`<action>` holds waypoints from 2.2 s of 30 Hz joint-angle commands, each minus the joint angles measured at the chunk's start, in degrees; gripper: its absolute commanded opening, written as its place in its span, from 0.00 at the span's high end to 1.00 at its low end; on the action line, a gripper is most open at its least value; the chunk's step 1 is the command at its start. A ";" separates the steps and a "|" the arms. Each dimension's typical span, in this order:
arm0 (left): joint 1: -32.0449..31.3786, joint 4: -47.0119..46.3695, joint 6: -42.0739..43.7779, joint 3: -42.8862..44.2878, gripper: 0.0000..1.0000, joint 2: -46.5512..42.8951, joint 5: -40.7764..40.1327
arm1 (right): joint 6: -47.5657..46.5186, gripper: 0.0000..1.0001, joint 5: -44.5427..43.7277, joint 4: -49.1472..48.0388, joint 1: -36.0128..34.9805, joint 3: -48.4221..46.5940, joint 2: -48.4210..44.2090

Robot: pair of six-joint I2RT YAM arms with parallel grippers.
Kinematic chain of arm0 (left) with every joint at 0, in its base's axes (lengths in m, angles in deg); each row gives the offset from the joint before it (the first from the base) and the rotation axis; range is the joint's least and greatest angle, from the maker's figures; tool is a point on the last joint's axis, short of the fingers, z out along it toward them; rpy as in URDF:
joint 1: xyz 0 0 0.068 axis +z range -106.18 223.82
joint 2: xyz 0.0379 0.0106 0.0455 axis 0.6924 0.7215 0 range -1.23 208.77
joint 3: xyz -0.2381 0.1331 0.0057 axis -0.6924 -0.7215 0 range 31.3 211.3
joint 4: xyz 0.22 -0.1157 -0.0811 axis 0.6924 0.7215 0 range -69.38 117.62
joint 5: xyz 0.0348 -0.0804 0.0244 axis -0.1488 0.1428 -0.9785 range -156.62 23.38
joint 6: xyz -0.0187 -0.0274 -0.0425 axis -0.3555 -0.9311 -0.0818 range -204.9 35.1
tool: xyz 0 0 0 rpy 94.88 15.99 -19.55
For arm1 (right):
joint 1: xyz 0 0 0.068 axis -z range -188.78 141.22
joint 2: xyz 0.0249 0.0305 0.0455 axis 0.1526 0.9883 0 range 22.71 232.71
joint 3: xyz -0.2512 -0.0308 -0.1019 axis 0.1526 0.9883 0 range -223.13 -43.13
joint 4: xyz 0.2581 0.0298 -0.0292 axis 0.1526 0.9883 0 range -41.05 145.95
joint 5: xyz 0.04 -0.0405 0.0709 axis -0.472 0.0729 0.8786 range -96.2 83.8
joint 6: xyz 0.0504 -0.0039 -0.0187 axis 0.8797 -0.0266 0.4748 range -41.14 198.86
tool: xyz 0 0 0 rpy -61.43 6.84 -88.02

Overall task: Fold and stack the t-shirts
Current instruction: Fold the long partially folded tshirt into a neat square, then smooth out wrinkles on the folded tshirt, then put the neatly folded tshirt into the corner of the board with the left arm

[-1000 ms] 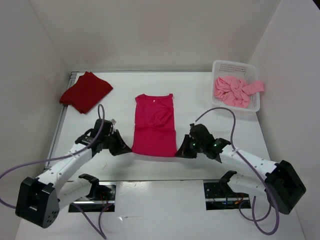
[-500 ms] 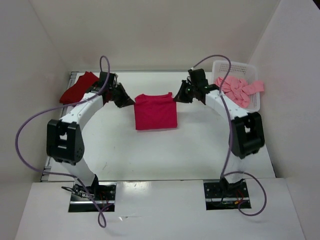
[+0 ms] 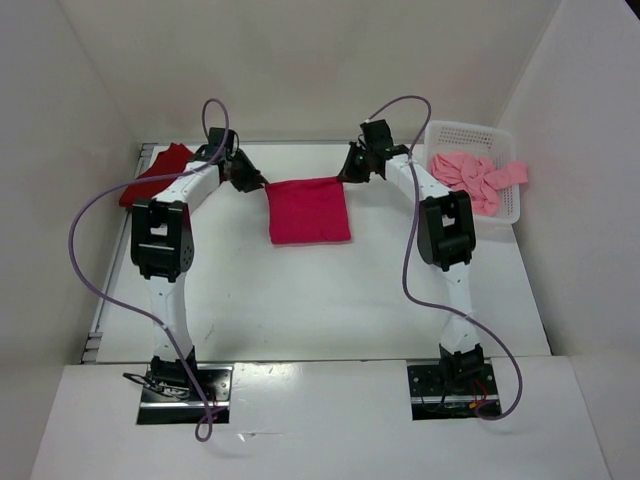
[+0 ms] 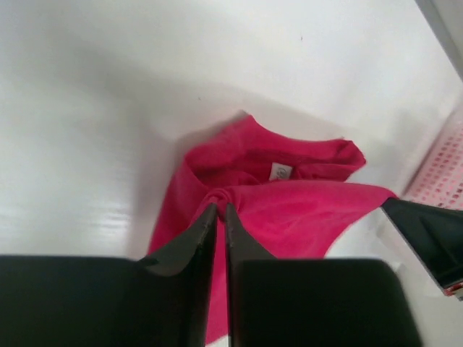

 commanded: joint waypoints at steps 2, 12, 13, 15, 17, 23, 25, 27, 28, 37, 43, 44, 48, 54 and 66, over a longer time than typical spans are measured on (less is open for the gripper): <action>0.51 -4.51 -0.23 6.54 0.57 1.55 0.12 | -0.56 0.89 -1.77 2.36 0.54 -8.93 2.53; -1.68 -7.59 0.38 0.07 0.50 -6.60 3.90 | -1.17 0.71 -1.86 2.81 -0.16 -5.63 -4.13; -4.21 -8.11 0.38 -1.34 0.52 -7.13 4.51 | -1.17 0.81 -1.34 0.97 -0.17 -4.20 -4.93; -6.43 -10.56 -1.36 -6.95 0.52 -7.84 5.83 | -1.17 0.91 1.47 0.43 -1.57 -1.92 -4.94; -7.92 -14.77 -3.12 -11.35 0.53 -7.84 8.20 | -0.65 0.98 5.78 -0.36 -2.27 -1.90 -2.06; -7.93 -19.10 -3.66 -24.63 0.55 -11.27 6.37 | 0.76 1.00 11.85 -1.69 -2.80 -7.68 7.16; -7.93 -19.88 -3.66 -27.44 0.55 -12.32 6.36 | 0.76 1.00 11.85 -0.90 -2.80 -9.89 9.64; -7.93 -20.50 -3.66 -29.20 0.55 -12.85 6.36 | 1.37 1.00 11.24 -0.10 -2.80 -11.84 12.27; -7.93 -20.51 -3.66 -30.08 0.55 -12.85 6.36 | 2.07 1.00 10.72 -0.71 -2.28 -12.36 12.81; -7.93 -22.44 -4.27 -37.47 0.34 -21.72 5.84 | 2.08 1.00 9.56 0.86 -1.75 -16.93 15.63; -3.72 -18.32 0.11 -37.47 0.13 -27.01 1.54 | 1.46 0.81 10.10 2.98 -2.27 -18.96 10.63; -3.71 -18.31 1.16 -36.87 0.13 -26.48 0.31 | 0.86 0.77 10.10 2.98 -2.27 -17.91 9.32; -3.71 -17.26 5.12 -34.41 0.10 -21.04 -2.95 | -0.37 0.65 9.57 0.52 -2.27 -7.82 -2.43; -3.71 -18.83 6.36 -30.80 0.17 -11.64 -1.81 | -1.00 0.63 7.72 -5.28 -1.75 12.05 -18.71; -7.57 -28.59 2.95 -28.42 0.60 -0.55 5.05 | 1.20 0.62 7.72 -7.66 1.07 38.15 -44.65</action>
